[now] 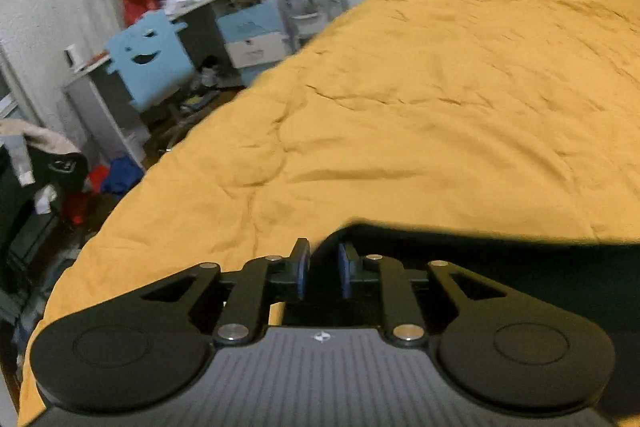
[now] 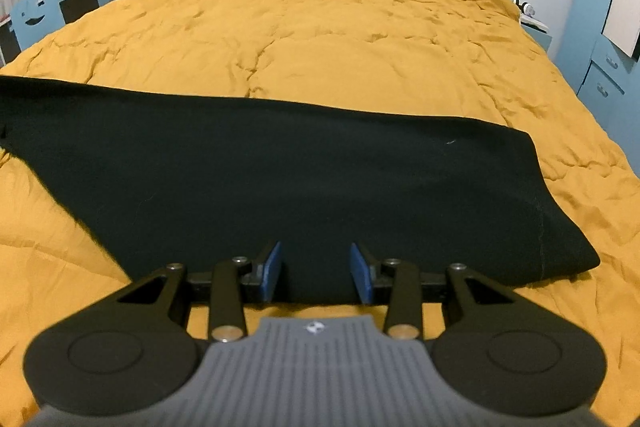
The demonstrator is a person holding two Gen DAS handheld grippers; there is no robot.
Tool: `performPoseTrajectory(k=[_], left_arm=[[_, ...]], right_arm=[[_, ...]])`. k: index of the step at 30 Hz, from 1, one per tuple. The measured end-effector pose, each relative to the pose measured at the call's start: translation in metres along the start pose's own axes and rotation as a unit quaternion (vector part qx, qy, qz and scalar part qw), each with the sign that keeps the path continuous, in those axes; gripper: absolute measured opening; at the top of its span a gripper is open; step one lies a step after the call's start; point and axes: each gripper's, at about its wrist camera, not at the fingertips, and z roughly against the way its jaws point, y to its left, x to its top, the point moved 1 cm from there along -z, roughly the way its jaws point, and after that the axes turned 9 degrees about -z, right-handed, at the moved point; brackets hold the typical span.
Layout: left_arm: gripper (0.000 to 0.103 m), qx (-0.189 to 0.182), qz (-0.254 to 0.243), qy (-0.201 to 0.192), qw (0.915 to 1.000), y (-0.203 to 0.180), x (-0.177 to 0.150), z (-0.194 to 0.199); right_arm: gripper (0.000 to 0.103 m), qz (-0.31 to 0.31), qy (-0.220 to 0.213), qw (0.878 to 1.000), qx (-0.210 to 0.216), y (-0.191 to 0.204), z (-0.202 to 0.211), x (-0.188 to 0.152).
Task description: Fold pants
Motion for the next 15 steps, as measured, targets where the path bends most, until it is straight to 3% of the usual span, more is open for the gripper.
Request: performPoseTrajectory(k=[3,6,8,11,15], left_arm=[[0.038,-0.002,0.043,-0.008,0.9991,0.012,-0.006,0.003],[0.040,-0.028,0.104,-0.007,0.9942,0.033,-0.020,0.014],[0.040,-0.058,0.165,0.002,0.9846,0.050,-0.035,0.019],[0.040,-0.122,0.271,0.018,0.9547,0.072,-0.068,0.021],[0.043,-0.178,0.371,0.032,0.9108,0.086,-0.105,0.013]], right_arm=[[0.035,0.012,0.003,1.000,0.007,0.010,0.002,-0.003],[0.035,0.026,0.005,0.999,0.022,0.024,0.005,-0.004],[0.035,0.033,0.006,0.999,0.032,0.034,0.007,-0.006],[0.035,0.051,0.015,0.998,0.037,0.048,0.008,-0.009],[0.035,0.080,0.021,0.996,0.033,0.062,0.013,-0.017]])
